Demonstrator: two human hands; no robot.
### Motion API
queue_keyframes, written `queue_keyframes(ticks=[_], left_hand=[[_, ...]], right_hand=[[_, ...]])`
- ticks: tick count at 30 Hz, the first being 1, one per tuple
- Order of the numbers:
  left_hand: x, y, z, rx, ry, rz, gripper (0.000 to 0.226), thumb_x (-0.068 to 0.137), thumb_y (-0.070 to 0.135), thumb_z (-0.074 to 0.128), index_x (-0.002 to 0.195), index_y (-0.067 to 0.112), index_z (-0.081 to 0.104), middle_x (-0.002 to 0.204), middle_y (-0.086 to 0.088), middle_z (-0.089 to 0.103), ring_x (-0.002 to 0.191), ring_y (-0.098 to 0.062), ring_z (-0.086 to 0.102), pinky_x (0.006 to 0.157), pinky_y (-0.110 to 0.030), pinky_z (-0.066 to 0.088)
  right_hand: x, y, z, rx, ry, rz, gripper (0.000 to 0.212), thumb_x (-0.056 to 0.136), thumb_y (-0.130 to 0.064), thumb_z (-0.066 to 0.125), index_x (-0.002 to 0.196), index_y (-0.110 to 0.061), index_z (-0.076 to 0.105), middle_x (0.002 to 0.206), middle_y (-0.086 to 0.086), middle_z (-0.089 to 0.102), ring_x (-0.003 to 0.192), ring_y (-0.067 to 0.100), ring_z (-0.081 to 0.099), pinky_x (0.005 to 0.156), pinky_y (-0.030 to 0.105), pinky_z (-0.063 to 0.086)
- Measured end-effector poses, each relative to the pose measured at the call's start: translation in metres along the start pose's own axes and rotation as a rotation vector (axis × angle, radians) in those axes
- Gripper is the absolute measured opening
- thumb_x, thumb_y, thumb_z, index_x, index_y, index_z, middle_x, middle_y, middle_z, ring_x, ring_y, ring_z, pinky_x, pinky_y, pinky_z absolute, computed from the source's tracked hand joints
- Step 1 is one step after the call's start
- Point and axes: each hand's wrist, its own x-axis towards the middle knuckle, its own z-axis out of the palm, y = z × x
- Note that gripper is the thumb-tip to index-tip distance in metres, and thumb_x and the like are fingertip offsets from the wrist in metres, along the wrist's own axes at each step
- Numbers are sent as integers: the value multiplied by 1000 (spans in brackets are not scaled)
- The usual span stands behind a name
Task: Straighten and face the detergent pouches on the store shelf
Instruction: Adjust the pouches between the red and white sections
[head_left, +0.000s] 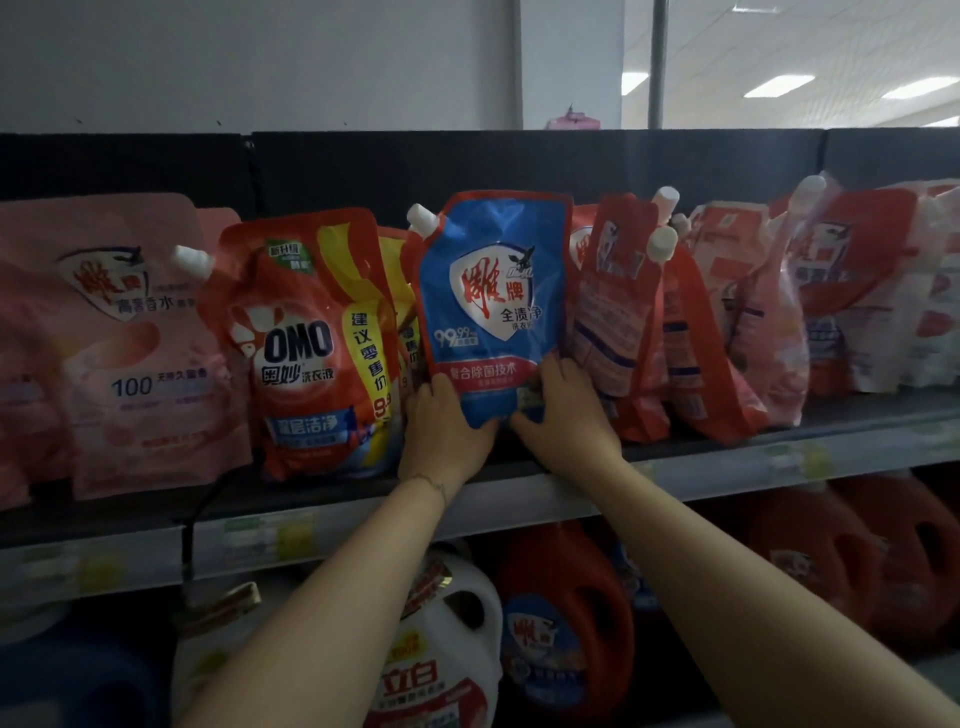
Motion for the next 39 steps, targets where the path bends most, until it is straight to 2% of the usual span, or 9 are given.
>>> queue_keyframes(ticks=[4,6,10,15,22,27,32,37,39], left_hand=[[1,1,-2,-64,-38,-42,53,76,38,77,111,12,47,109,-6,57,97,-22,57,77,-32,47],[1,2,-3,-68,-38,-60,56,77,34,77,116,10,45,113,-8,55,101,-23,55,79,-32,45],[-1,1,-1,-37,-6,-45,57,81,30,73,119,14,34,124,-11,42,116,-27,47,95,-39,45],[-1,-1,-1,-2,-47,-5,50,86,26,65,122,18,32,128,-12,38,123,-28,38,103,-40,39],[-1,0,-5,48,-97,126,33,88,10,60,102,21,31,108,2,28,106,-21,46,85,-25,39],[-1,2,-6,52,-137,213,27,91,6,56,108,20,41,119,1,35,108,-17,47,87,-24,40],[-2,1,-6,79,-169,259,30,89,1,55,106,22,41,120,3,40,107,-17,48,84,-26,43],[-3,4,-4,-9,-72,42,30,87,2,59,95,24,41,111,3,36,96,-12,45,84,-24,39],[-4,5,-3,-39,-28,-12,30,86,2,62,94,23,42,110,2,38,99,-13,46,87,-24,40]], right_hand=[[-1,-1,0,14,10,-15,29,80,-26,66,98,-18,44,108,3,47,106,22,43,89,38,44],[-2,0,1,17,18,-6,33,80,-25,66,104,-19,45,113,2,45,111,22,42,93,39,44],[0,2,3,114,5,40,72,80,-28,70,142,-23,34,141,0,32,130,22,35,105,43,41],[3,5,8,199,-114,99,99,76,-43,73,148,-50,5,160,-5,2,145,23,20,110,47,37],[11,9,14,149,-140,98,91,92,-31,62,150,-45,-7,161,-3,-11,148,25,5,114,51,29],[12,9,14,144,-84,131,88,95,-26,59,151,-41,-7,159,-2,-20,148,22,-8,118,49,20],[8,4,11,157,-8,158,86,92,-23,64,153,-37,5,160,-5,-11,148,19,-3,117,44,23],[3,-5,6,93,43,210,73,84,-31,72,143,-24,29,149,2,24,137,23,31,106,44,41],[0,-6,5,19,58,189,70,82,-35,72,138,-19,34,141,3,35,132,21,35,103,39,43]])
